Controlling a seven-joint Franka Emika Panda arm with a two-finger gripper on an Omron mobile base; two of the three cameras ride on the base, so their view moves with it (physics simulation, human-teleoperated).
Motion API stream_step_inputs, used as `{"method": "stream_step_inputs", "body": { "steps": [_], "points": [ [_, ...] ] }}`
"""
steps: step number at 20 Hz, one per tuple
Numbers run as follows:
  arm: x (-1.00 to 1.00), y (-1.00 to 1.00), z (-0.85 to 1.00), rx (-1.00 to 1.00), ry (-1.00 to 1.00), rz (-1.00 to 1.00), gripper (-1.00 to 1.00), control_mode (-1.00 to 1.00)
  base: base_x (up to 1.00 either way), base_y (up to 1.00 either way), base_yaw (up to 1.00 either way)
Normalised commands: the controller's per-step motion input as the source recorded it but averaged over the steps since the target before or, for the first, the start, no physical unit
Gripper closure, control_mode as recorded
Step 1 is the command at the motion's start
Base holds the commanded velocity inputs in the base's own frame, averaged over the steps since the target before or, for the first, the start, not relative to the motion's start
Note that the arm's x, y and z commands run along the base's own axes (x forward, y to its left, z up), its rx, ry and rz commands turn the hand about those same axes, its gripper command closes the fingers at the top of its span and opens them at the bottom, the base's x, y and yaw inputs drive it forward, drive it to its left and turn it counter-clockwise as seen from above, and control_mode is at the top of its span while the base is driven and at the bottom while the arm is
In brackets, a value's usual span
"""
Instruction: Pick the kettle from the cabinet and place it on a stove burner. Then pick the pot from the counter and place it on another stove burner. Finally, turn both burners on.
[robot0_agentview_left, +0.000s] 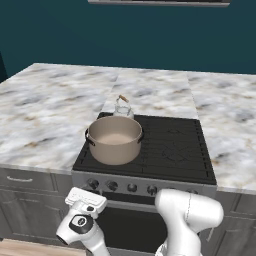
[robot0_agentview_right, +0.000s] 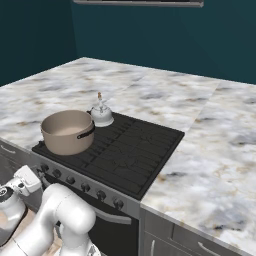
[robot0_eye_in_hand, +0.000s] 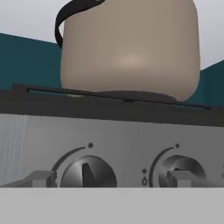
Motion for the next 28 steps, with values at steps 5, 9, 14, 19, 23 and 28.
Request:
{"method": "stream_step_inputs", "body": {
  "steps": [5, 9, 14, 19, 23, 28],
  "points": [
    [0.21, 0.06, -0.08, 0.00, 0.01, 0.01, -1.00, -1.00, 0.00, 0.00, 0.00],
    [0.19, 0.14, -0.18, 0.00, 0.00, 0.00, -1.00, -1.00, 0.00, 0.00, 0.00],
    [0.12, 0.17, -0.24, 0.00, 0.00, 0.00, -1.00, -1.00, 0.00, 0.00, 0.00],
    [0.01, 0.01, -0.06, 0.01, 0.00, 0.00, -1.00, -1.00, 0.00, 0.00, 0.00],
    [0.00, -0.03, 0.00, 0.00, 0.00, 0.00, -1.00, -1.00, 0.00, 0.00, 0.00],
    [-0.05, -0.06, 0.00, 0.00, -0.02, 0.00, -1.00, -1.00, 0.00, 0.00, 0.00]
  ]
}}
